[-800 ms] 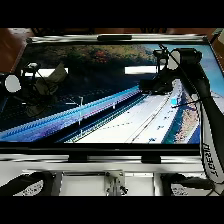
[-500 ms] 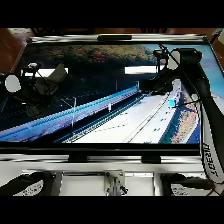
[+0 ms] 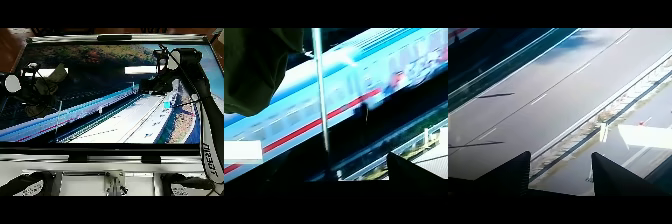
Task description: Fold the shirts.
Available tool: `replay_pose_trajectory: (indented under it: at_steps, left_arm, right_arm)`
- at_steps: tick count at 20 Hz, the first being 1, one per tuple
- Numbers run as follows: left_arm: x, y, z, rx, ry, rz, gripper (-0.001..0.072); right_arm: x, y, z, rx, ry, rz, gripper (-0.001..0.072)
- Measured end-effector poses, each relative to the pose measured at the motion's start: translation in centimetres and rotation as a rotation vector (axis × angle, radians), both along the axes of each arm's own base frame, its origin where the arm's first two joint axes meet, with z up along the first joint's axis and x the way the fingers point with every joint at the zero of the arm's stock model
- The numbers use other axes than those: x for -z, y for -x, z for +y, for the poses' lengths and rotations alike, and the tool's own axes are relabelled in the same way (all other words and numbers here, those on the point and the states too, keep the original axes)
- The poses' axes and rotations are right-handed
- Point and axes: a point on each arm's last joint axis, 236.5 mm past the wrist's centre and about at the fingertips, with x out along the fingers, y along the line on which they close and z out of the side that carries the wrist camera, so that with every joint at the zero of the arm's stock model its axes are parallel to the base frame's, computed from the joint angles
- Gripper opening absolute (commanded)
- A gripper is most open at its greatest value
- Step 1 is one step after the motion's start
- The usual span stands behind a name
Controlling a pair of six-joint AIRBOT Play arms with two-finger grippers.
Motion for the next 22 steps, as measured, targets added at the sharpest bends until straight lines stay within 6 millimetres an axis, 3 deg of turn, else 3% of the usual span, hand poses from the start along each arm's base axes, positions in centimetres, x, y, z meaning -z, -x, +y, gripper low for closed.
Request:
replay_pose_trajectory:
  at_steps: [4, 14, 15, 16, 17, 20, 21, 22]
  left_arm:
    - [-0.2, -1.0, -0.3, 0.004, 0.014, -0.041, 0.0705]
    - [-2.8, -6.2, -2.0, 0.026, 0.082, -0.289, 0.0704]
    - [-3.2, -6.8, -2.2, 0.029, 0.090, -0.319, 0.0675]
    - [-3.5, -7.3, -2.3, 0.031, 0.095, -0.344, 0.0456]
    - [-3.6, -7.9, -2.1, 0.030, 0.089, -0.365, 0.0389]
    - [-2.4, -9.8, 1.6, -0.020, 0.018, -0.374, 0.0424]
    - [-1.6, -10.4, 3.5, -0.060, 0.005, -0.360, 0.0528]
    - [-0.8, -10.9, 5.5, -0.105, -0.002, -0.344, 0.0548]
  right_arm:
    - [0.0, -0.1, 0.1, 0.001, -0.003, -0.003, 0.0505]
    - [-0.2, -0.4, 0.4, 0.005, -0.018, -0.016, 0.0505]
    - [-0.2, -0.4, 0.3, 0.005, -0.016, -0.017, 0.0506]
    - [-0.1, -0.4, 0.3, 0.005, -0.016, -0.016, 0.0506]
    - [-0.1, -0.4, 0.3, 0.004, -0.014, -0.016, 0.0506]
    - [0.0, -0.2, -0.1, 0.005, 0.004, -0.007, 0.0505]
    - [0.1, 0.0, -0.2, 0.006, 0.009, 0.003, 0.0505]
    - [0.1, 0.2, -0.3, 0.009, 0.011, 0.009, 0.0506]
